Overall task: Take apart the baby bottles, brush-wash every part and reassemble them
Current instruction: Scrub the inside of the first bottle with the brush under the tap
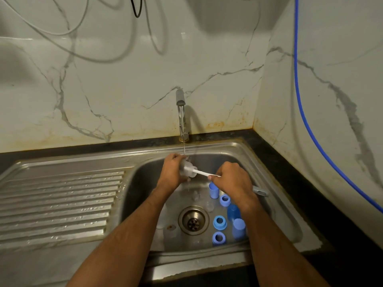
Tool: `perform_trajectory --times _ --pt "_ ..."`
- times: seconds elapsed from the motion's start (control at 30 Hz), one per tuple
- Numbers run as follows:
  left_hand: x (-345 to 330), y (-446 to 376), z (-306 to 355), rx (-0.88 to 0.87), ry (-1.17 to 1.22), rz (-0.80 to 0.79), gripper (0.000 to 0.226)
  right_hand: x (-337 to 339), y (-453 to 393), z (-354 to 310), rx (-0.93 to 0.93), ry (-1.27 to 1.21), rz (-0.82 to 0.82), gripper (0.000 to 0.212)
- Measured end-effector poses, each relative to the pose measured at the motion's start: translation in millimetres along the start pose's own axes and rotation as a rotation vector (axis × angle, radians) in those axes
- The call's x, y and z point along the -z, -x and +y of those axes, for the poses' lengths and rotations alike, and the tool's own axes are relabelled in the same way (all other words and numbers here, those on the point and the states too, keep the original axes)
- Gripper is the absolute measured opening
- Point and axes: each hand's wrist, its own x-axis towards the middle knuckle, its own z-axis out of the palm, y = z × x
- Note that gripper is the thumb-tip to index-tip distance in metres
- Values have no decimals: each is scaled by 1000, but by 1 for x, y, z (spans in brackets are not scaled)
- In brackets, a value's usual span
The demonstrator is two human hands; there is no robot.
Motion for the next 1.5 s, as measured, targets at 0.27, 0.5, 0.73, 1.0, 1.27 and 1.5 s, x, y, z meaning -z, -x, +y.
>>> perform_trajectory --times 0.27,0.5,0.73,1.0,1.27,1.5 --pt "27 15 4 453 556 166 102 -5 4 -2 51 -77 5 41" --pt "49 20 12 708 1532 191 51 6 1 -24 125 -109 19 40" --pt "46 25 5 668 1507 270 47 -11 13 -27 135 -194 7 31" --pt "67 2 12 499 1516 231 11 -9 4 -29 306 -187 124 25" --pt "67 -14 7 343 1814 198 61 -12 -11 -29 358 -125 242 28" --pt "67 -15 -3 328 1823 285 44 -18 -10 -46 301 -216 103 29"
